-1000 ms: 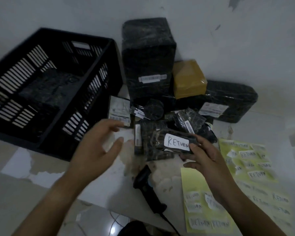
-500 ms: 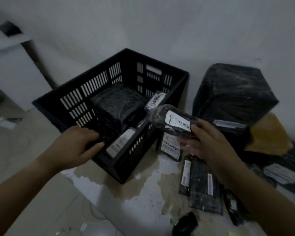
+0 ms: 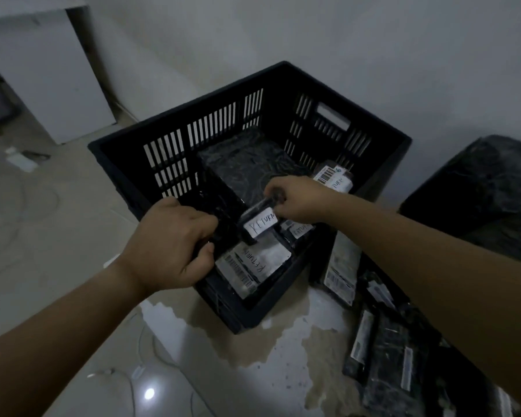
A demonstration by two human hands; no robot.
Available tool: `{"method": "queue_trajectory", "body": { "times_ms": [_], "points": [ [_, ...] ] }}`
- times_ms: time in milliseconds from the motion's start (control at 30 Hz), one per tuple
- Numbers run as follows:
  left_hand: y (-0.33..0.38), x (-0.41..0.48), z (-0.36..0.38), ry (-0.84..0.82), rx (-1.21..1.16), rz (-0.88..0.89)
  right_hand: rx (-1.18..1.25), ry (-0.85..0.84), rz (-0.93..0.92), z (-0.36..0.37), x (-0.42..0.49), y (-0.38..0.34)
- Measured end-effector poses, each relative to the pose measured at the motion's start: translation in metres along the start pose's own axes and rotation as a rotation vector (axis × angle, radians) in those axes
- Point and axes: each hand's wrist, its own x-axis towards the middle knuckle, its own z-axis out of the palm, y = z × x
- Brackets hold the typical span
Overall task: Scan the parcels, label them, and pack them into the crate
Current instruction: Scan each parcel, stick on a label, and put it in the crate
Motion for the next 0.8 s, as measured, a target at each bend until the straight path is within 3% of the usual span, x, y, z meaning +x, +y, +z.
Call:
{"method": "queue_trajectory", "body": {
  "times_ms": [133, 300, 467, 633, 800],
  "points": [
    [-0.003, 0.001, 0.003, 0.045, -0.015, 0.026, -0.357, -0.226, 0.079, 0.005, 0.032, 0.015],
    [-0.006, 0.000, 0.005, 0.082, -0.030, 0.060, -0.448, -0.311, 0.197, -0.001, 0.056, 0.055],
    [-0.008, 0.000, 0.009, 0.090, -0.029, 0.071, -0.570, -0.418, 0.170, -0.001, 0.077, 0.067],
    [-0.007, 0.003, 0.010, 0.084, -0.031, 0.062, -0.625, -0.376, 0.184, 0.002, 0.083, 0.069],
    [-0.008, 0.001, 0.009, 0.040, -0.027, 0.046, -0.418, -0.202, 0.136, -0.016, 0.064, 0.055]
  ]
}}
